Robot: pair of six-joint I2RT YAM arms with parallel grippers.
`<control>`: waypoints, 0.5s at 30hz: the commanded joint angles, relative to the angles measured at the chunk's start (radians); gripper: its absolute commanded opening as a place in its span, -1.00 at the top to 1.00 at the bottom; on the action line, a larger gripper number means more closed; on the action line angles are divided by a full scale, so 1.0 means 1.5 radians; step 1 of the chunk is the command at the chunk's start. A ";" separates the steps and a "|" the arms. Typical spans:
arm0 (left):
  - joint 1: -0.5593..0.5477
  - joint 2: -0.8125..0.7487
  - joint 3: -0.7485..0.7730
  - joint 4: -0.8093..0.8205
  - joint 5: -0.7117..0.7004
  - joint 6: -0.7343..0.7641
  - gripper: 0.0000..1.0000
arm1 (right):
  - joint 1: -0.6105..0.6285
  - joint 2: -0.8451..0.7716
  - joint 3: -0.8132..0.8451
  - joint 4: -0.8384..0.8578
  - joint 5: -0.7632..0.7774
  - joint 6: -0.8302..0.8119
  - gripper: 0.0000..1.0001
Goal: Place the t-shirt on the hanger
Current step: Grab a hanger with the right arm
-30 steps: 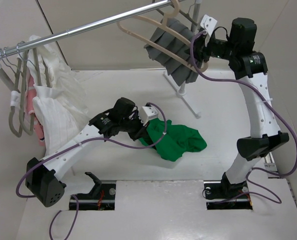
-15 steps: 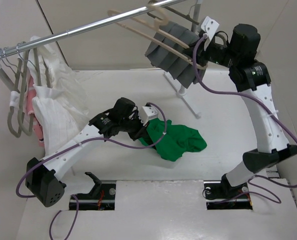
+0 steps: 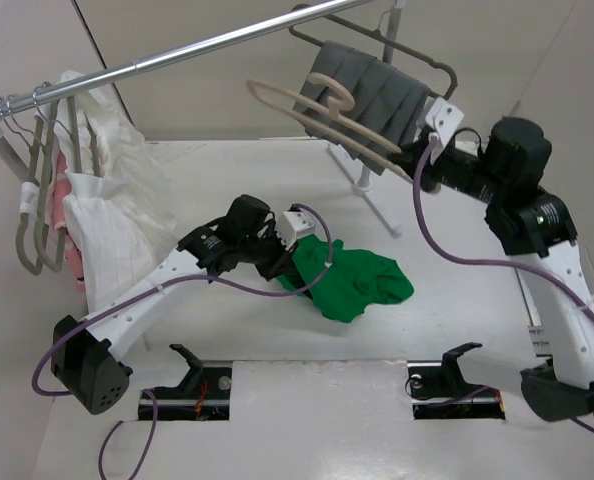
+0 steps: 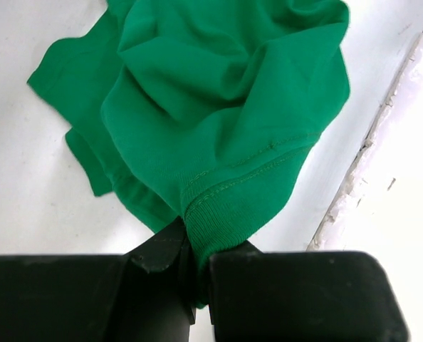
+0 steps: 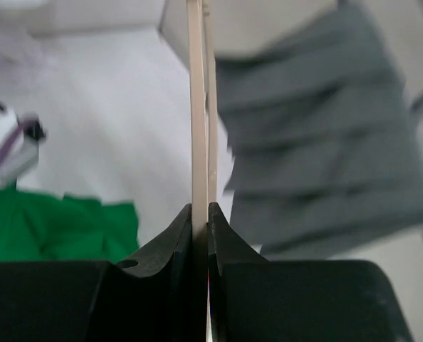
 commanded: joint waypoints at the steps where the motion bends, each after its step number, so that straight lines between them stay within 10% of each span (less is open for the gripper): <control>1: 0.023 -0.002 0.031 0.000 0.006 -0.027 1.00 | -0.016 -0.123 -0.060 -0.075 0.091 0.009 1.00; 15: 0.089 0.269 0.241 -0.119 -0.039 -0.014 1.00 | -0.031 -0.349 -0.167 -0.479 0.189 0.084 1.00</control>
